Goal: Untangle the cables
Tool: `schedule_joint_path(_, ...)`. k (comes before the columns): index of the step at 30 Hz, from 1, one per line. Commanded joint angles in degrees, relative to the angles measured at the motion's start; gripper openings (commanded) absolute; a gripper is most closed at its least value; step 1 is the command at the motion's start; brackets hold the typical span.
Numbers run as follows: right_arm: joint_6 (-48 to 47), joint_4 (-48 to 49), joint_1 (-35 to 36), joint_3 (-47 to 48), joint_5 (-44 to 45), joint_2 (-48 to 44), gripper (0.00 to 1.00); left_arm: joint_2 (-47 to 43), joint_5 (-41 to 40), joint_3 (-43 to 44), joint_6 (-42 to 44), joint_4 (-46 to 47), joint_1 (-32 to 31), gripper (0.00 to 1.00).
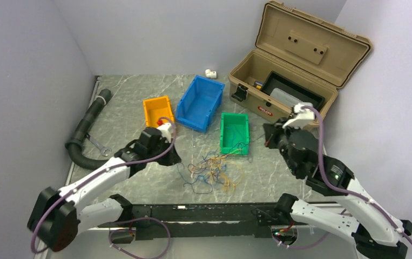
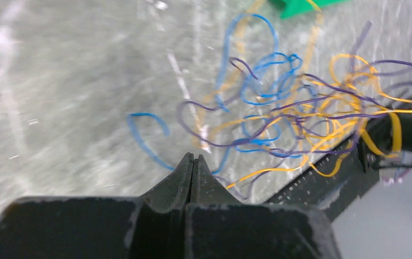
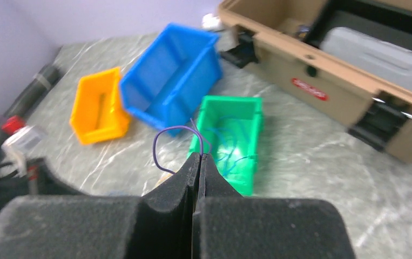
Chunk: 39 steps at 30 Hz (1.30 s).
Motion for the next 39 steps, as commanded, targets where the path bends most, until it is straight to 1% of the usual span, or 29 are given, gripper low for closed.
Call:
schedule_joint_path(1, 5.16, -8.49, 0.15, 1.64, 16.15, -5.8, 0.0, -8.65, -4.38, -2.93, 0.72, -3.42, 5.51, 0.0)
schedule_joint_path(3, 3.05, -4.88, 0.15, -0.1, 12.96, -8.85, 0.0, -11.41, -6.31, -2.84, 0.9, -4.7, 6.02, 0.0)
schedule_joint_path(6, -0.44, -1.11, 0.15, -0.64, 4.34, -10.26, 0.0, -14.05, -4.17, -2.72, 1.59, -3.36, 6.06, 0.0)
schedule_joint_path(12, -4.72, -0.52, 0.21, 6.63, -9.29, -2.23, 0.0, -13.83, 0.39, -1.32, 1.86, 0.23, 5.04, 0.0)
schedule_joint_path(15, -6.44, 1.75, 0.15, 9.78, -13.73, 0.04, 0.0, -13.01, -3.11, 0.61, 2.95, -0.26, 0.9, 0.02)
schedule_joint_path(16, -6.93, 2.77, 0.13, 10.66, -15.03, 0.64, 0.0, -12.83, -4.21, 1.14, 3.52, -0.27, -0.87, 0.05)
schedule_joint_path(19, -8.08, 5.06, 0.16, 14.11, -19.8, 2.96, 0.0, -12.26, -5.6, 2.18, 4.95, 1.68, -6.19, 0.28)
schedule_joint_path(20, -8.2, 5.52, 0.17, 15.55, -21.26, 4.1, 0.0, -12.33, -5.76, 2.27, 5.36, 3.05, -7.49, 0.33)
schedule_joint_path(25, -8.38, 7.1, 0.16, 21.44, -24.94, 9.57, 0.0, -14.06, -5.56, 1.78, 8.12, 12.4, -12.79, 0.58)
schedule_joint_path(28, -8.25, 8.5, 0.17, 22.72, -26.02, 11.22, 0.0, -15.53, -6.29, 0.49, 10.32, 18.8, -14.74, 0.68)
schedule_joint_path(30, -8.15, 9.3, 0.18, 23.18, -26.75, 11.93, 0.0, -15.73, -6.27, -0.05, 11.64, 22.22, -15.6, 0.72)
schedule_joint_path(35, -7.08, 10.22, 0.16, 23.56, -28.23, 13.04, 0.0, -13.71, -5.32, -0.19, 16.13, 30.45, -18.83, 0.75)
schedule_joint_path(39, -6.17, 11.74, 0.16, 22.12, -28.49, 12.36, 0.0, -11.39, -9.76, 0.13, 22.41, 36.14, -23.86, 0.75)
